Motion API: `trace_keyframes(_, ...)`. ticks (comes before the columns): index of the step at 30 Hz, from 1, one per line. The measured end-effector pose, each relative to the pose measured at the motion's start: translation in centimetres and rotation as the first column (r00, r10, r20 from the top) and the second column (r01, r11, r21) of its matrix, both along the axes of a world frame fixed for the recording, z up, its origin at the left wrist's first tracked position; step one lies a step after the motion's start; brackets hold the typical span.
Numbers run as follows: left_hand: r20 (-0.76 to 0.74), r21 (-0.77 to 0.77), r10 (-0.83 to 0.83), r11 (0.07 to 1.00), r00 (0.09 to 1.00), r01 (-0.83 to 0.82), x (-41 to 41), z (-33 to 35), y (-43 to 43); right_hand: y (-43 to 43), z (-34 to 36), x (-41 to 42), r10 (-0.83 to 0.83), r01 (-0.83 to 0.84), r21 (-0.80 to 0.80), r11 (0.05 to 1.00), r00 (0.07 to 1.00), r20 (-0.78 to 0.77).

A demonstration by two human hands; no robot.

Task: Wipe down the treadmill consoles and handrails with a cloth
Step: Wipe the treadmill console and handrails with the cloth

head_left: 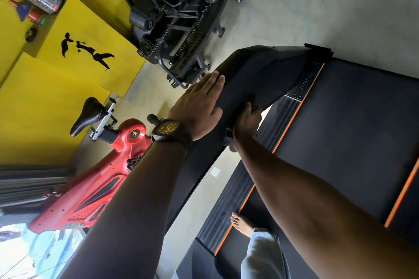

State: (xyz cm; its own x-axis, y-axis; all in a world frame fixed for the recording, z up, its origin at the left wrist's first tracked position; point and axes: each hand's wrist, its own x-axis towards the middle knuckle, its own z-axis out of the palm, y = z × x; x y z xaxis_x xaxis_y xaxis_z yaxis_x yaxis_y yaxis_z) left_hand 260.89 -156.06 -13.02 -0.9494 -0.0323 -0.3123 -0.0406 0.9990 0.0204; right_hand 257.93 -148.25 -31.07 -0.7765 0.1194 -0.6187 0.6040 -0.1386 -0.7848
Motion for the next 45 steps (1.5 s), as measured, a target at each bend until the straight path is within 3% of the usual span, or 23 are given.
trace_keyframes(1, 0.003, 0.002, 0.002, 1.0, 1.0, -0.002, 0.0, 0.0, 0.0, 0.0, 0.7, 1.1, 0.021, -0.021, -0.005, 1.0, 1.0, 0.009)
trace_keyframes(4, -0.003, 0.003, 0.011, 1.0, 1.0, -0.011, 0.0, 0.0, 0.1, 0.5, 1.5, 1.8, 0.038, -0.04, -0.006, 0.999, 0.98, -0.194)
trace_keyframes(6, -0.015, 0.005, 0.008, 1.0, 1.0, -0.008, 0.0, -0.1, 0.1, 0.6, 0.6, 0.3, 0.022, -0.018, 0.019, 1.0, 0.97, -0.241)
trace_keyframes(10, -0.028, 0.005, 0.004, 1.0, 1.0, -0.003, 0.0, -0.1, 0.1, 0.0, -1.6, 0.1, 0.006, -0.005, -0.017, 1.0, 0.999, 0.053)
trace_keyframes(11, -0.026, 0.002, 0.004, 1.0, 1.0, -0.004, 0.0, -0.1, 0.1, -0.1, -2.0, 0.6, 0.021, -0.02, -0.029, 0.999, 0.998, 0.062)
trace_keyframes(16, -0.027, -0.004, -0.003, 1.0, 1.0, 0.002, 0.0, -0.1, 0.1, 0.4, 2.7, -1.9, -0.08, 0.085, 0.003, 0.996, 0.945, -0.317)
trace_keyframes(17, -0.026, -0.002, -0.002, 1.0, 1.0, 0.002, 0.0, -0.1, 0.1, 0.4, 3.2, -3.0, -0.119, 0.124, -0.004, 0.992, 0.936, -0.332)
trace_keyframes(24, -0.013, -0.014, 0.003, 1.0, 1.0, -0.004, -0.1, -0.2, 0.1, 1.4, 1.9, -7.4, -0.169, 0.167, -0.028, 0.986, 0.983, -0.075)
trace_keyframes(29, -0.009, -0.032, -0.01, 0.999, 1.0, 0.01, -0.2, -0.2, 0.0, 0.8, 1.9, -7.3, -0.098, 0.147, 0.107, 0.983, 0.924, -0.369)
trace_keyframes(33, -0.034, -0.031, -0.009, 1.0, 0.999, 0.008, -0.3, -0.2, 0.1, 1.7, 0.8, -9.0, -0.041, 0.046, 0.074, 0.996, 0.997, -0.073)
trace_keyframes(39, -0.06, -0.067, -0.024, 0.998, 0.998, 0.02, -0.4, -0.7, 0.0, 1.3, 1.2, -9.2, -0.052, 0.103, 0.11, 0.989, 0.916, -0.398)
trace_keyframes(41, -0.053, -0.065, -0.014, 0.998, 0.998, 0.011, -0.5, -0.8, -0.1, 1.5, -0.1, -10.4, -0.032, 0.07, 0.111, 0.991, 0.948, -0.316)
trace_keyframes(44, -0.059, -0.058, -0.02, 0.998, 0.998, 0.017, -0.5, -0.9, -0.1, 2.1, -1.7, -11.6, -0.015, 0.015, 0.038, 0.999, 1.0, -0.005)
trace_keyframes(45, -0.055, -0.056, -0.023, 0.998, 0.998, 0.02, -0.5, -0.8, -0.1, 2.0, -1.6, -11.6, -0.015, 0.014, 0.038, 0.999, 1.0, 0.021)
